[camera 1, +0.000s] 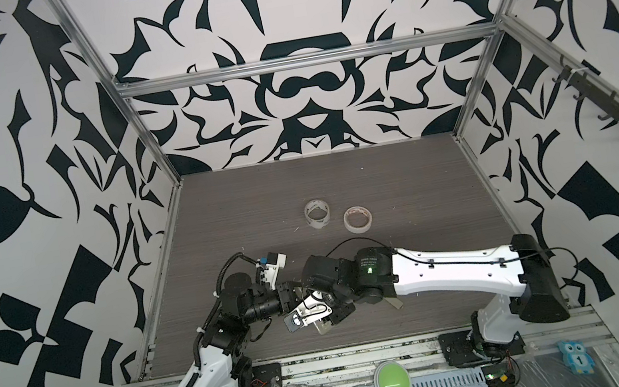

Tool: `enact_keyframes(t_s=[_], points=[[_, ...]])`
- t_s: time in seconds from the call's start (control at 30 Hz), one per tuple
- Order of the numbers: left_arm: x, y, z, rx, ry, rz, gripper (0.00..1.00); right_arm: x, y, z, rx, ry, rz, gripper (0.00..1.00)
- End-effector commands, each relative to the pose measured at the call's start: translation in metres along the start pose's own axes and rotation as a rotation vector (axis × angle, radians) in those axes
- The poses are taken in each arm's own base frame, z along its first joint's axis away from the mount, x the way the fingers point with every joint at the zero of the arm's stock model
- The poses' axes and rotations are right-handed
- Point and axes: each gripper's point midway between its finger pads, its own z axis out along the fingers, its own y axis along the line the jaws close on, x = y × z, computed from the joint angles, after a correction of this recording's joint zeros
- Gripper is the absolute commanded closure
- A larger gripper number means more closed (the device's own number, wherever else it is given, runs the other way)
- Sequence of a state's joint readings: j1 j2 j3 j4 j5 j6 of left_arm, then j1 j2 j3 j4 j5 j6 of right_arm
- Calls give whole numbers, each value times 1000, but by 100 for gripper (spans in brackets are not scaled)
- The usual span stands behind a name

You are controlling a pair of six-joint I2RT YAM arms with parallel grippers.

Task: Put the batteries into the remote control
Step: 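Press the second battery down into its slot with right fingertips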

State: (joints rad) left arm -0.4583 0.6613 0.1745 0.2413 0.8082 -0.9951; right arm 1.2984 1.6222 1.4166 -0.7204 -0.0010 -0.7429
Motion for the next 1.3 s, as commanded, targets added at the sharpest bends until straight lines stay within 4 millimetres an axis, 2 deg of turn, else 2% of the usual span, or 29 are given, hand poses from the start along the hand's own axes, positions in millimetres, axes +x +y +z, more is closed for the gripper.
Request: enact_keyframes(t_s=[0.0, 0.53, 0.8, 1.07, 1.27], points=[[-7, -19, -2, 35, -12, 51, 100, -6, -9, -5, 42, -14, -10, 65], [-8, -18, -2, 26, -19, 52, 100, 1, -9, -2, 61, -2, 8, 68], [-8, -17, -2, 22, -17, 47, 100, -11, -16, -14, 101, -68, 29, 63], [-8, -16, -2, 19, -16, 42, 100, -21, -25, -37, 154, -136, 51, 62], [-7, -17, -2, 21, -16, 45, 100, -14, -23, -33, 133, -118, 74, 64]])
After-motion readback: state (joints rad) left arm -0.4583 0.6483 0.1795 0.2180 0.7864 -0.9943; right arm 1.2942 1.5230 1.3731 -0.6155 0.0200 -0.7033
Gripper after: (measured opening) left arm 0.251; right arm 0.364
